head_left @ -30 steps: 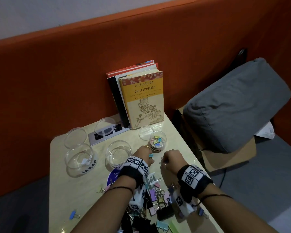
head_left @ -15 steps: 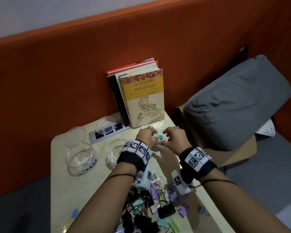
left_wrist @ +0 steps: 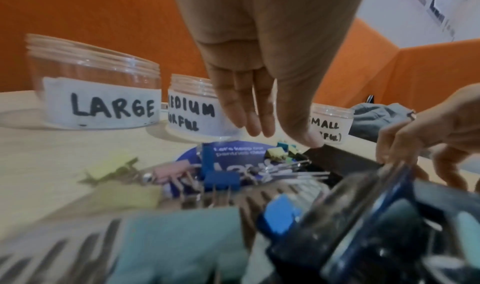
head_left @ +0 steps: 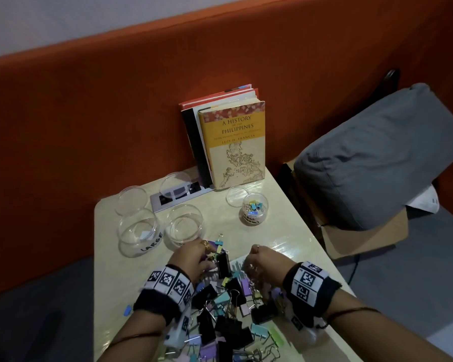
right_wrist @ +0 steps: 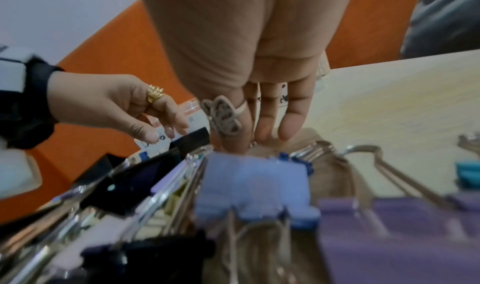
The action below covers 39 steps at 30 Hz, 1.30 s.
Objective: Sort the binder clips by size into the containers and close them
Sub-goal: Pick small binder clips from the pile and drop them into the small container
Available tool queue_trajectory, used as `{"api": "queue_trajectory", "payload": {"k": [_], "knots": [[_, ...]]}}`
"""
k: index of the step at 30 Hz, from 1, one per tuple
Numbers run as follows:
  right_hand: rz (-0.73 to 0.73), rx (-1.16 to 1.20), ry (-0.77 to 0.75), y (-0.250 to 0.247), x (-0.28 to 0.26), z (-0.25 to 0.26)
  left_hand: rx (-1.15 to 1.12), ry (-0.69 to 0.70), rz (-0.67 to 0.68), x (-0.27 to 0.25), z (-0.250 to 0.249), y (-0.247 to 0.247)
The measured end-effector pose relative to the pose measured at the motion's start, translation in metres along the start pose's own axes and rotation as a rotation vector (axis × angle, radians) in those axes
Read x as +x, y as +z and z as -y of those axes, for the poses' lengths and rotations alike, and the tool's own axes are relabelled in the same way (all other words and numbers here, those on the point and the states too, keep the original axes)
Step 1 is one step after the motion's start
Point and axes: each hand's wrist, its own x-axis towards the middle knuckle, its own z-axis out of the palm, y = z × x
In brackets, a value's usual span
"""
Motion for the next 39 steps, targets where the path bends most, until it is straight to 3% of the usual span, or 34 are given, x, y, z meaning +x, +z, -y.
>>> {"api": "queue_trajectory", "payload": {"k": [9, 14, 17, 25, 29, 31, 39], "knots": [[0.074, -0.217, -0.122, 0.009, 0.001, 0.007, 0.133, 0.021, -0.036, 0.016, -0.005, 0.014], [0.103, -0.394, -0.17, 0.004, 0.001, 0.015, 0.228, -0.046, 0.038, 0.035, -0.023, 0.016], [0.084, -0.449, -0.189, 0.003, 0.003, 0.019, 0.281, -0.017, 0.052, 0.045, -0.02, 0.021], [0.044, -0.311, -0.119, -0.003, 0.013, 0.013, 0.25, -0.01, 0.166, 0.055, -0.017, 0.03], [0.015, -0.266, -0.046, -0.004, 0.018, 0.009, 0.381, 0.012, 0.149, 0.069, -0.007, 0.042], [0.02, -0.233, -0.004, -0.006, 0.019, 0.009, 0.323, 0.042, 0.222, 0.061, -0.016, 0.035], [-0.017, -0.152, 0.046, -0.012, 0.018, 0.008, 0.226, 0.022, 0.117, 0.051, -0.02, 0.021]]}}
